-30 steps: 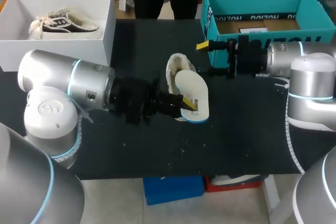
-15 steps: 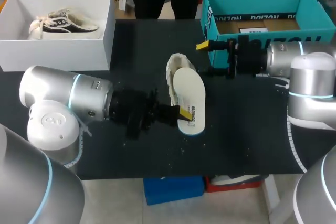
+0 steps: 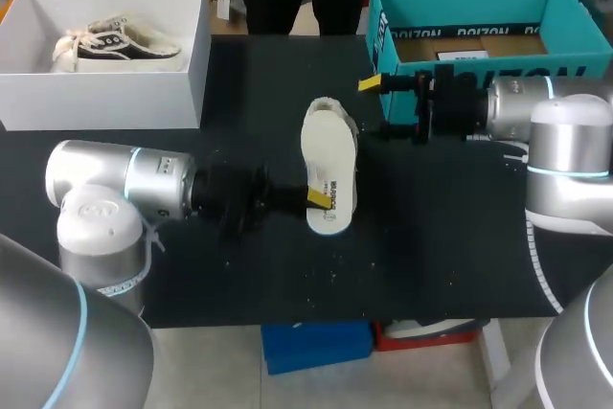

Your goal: Take the shoe out of the shoebox, open the shoe tongue, remove and reinsert the insole, then place the shoe into the shoebox

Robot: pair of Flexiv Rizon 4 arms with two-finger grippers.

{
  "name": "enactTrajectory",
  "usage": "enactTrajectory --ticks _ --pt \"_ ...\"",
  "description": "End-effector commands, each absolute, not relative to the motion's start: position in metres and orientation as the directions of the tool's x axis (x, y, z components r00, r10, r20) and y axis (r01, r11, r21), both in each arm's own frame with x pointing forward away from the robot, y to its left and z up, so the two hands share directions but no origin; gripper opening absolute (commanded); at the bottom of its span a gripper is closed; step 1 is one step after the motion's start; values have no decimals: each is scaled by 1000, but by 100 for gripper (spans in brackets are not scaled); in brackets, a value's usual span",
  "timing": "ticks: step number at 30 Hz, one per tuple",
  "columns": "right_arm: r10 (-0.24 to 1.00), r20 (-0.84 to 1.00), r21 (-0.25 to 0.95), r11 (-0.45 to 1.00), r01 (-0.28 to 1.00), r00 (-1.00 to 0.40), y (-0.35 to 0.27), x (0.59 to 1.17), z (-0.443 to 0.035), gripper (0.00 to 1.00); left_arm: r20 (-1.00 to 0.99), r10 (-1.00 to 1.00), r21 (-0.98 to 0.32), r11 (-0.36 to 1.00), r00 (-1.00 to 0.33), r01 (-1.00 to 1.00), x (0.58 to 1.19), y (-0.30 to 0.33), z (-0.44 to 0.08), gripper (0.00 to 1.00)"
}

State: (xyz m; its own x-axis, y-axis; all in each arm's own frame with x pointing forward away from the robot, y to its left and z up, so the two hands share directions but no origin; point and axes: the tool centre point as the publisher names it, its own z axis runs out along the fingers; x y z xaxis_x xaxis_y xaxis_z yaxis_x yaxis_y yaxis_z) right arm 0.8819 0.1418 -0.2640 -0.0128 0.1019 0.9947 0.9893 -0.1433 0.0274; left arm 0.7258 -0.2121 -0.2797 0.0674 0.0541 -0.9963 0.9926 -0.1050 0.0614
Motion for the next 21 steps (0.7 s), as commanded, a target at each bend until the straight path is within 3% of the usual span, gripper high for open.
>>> enactTrajectory --ticks 1,21 --pt "103 995 28 -147 989 -13 143 881 -265 100 -995 44 86 -141 93 986 749 -219 -280 0" --pt "103 995 28 -147 989 -13 143 881 -265 100 -986 89 129 -163 145 978 761 -213 -282 0"
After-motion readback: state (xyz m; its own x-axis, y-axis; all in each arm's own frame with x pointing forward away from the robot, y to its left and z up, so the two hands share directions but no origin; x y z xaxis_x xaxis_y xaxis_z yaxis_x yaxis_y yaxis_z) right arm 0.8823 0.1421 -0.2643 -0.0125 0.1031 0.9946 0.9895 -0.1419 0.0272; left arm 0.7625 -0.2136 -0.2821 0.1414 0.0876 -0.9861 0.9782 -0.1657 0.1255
